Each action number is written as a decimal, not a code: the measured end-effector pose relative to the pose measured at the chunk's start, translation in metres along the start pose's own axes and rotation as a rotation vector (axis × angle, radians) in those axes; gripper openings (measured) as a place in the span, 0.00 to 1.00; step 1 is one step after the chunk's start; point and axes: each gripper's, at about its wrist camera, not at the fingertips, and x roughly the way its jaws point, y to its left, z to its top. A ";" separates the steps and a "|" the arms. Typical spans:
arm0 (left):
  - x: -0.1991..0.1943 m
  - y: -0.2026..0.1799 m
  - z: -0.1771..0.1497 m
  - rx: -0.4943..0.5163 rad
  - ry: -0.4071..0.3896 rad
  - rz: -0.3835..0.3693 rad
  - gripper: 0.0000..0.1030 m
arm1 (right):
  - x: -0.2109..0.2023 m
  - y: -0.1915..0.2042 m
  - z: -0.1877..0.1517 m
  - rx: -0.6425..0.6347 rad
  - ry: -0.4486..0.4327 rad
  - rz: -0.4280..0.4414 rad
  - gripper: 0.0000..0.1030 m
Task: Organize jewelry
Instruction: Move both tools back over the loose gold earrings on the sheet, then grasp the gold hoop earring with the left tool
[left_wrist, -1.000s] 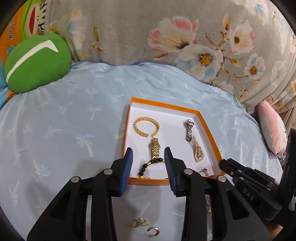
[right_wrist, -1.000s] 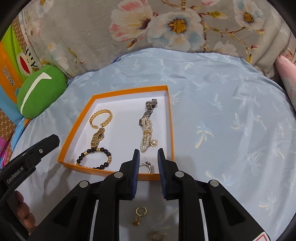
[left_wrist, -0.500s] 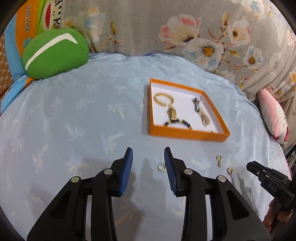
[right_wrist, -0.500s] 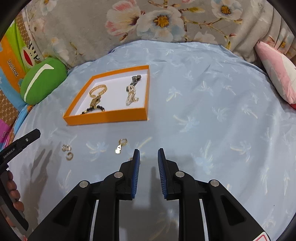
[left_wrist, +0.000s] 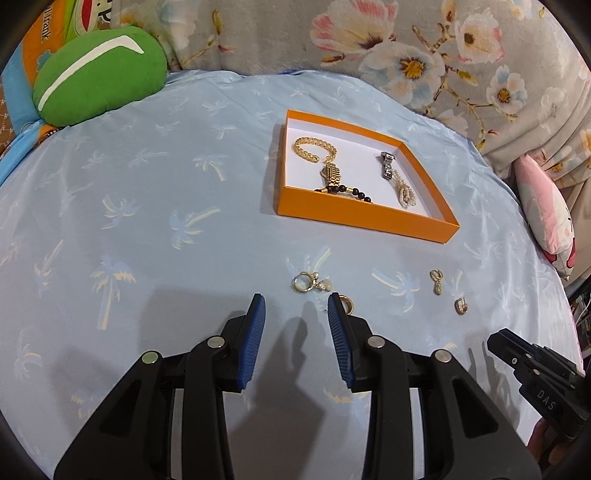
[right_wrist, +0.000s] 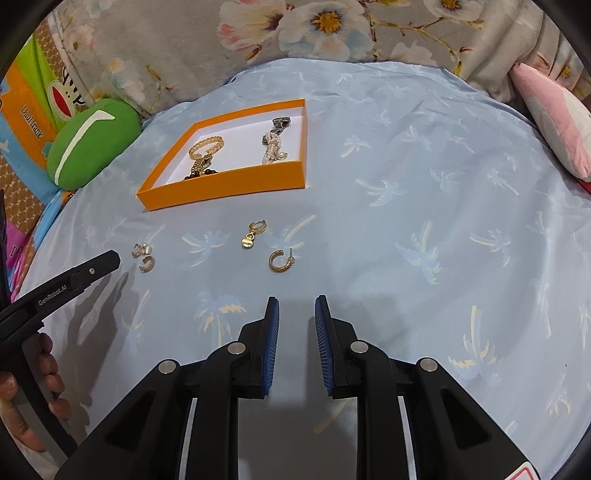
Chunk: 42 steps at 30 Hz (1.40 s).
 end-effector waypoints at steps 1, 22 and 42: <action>0.001 -0.001 0.000 0.000 0.001 0.000 0.33 | 0.001 -0.001 0.000 0.002 0.000 -0.002 0.19; 0.013 -0.011 -0.008 0.004 0.037 -0.035 0.38 | 0.021 0.008 0.018 0.002 0.007 0.024 0.19; 0.029 -0.041 -0.004 0.095 0.017 -0.036 0.33 | 0.043 0.021 0.026 -0.052 0.000 -0.024 0.27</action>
